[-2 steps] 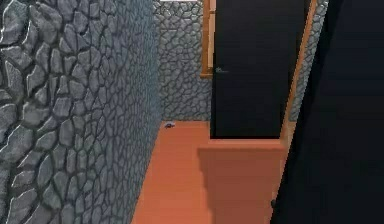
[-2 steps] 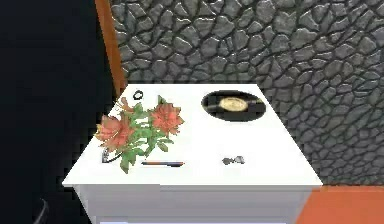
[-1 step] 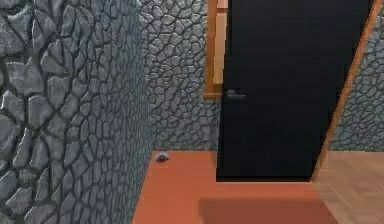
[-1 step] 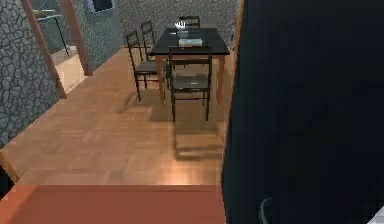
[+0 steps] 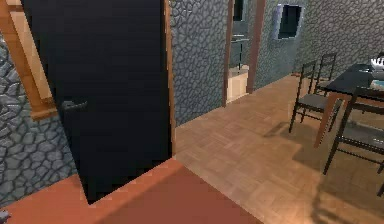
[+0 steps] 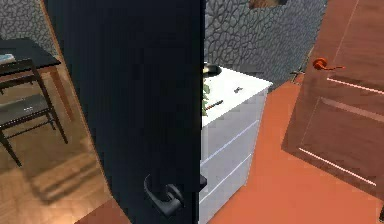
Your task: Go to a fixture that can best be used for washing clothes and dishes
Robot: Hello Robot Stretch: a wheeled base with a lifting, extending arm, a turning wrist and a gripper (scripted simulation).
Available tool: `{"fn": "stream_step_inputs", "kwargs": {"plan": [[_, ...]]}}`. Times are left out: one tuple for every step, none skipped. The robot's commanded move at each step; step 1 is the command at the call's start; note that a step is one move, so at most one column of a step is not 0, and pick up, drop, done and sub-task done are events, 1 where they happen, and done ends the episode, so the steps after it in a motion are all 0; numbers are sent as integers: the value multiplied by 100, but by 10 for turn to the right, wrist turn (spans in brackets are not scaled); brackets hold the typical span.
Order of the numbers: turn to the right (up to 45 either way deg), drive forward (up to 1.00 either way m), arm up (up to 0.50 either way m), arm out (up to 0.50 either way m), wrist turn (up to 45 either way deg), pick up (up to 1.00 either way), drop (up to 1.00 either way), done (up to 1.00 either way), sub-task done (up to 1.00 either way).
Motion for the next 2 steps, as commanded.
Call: {"fn": "stream_step_inputs", "kwargs": {"plan": [[150, 0, 0, 0, 0, 0, 0, 0, 0], [0, 100, 0, 0, 0, 0, 0, 0, 0]]}}
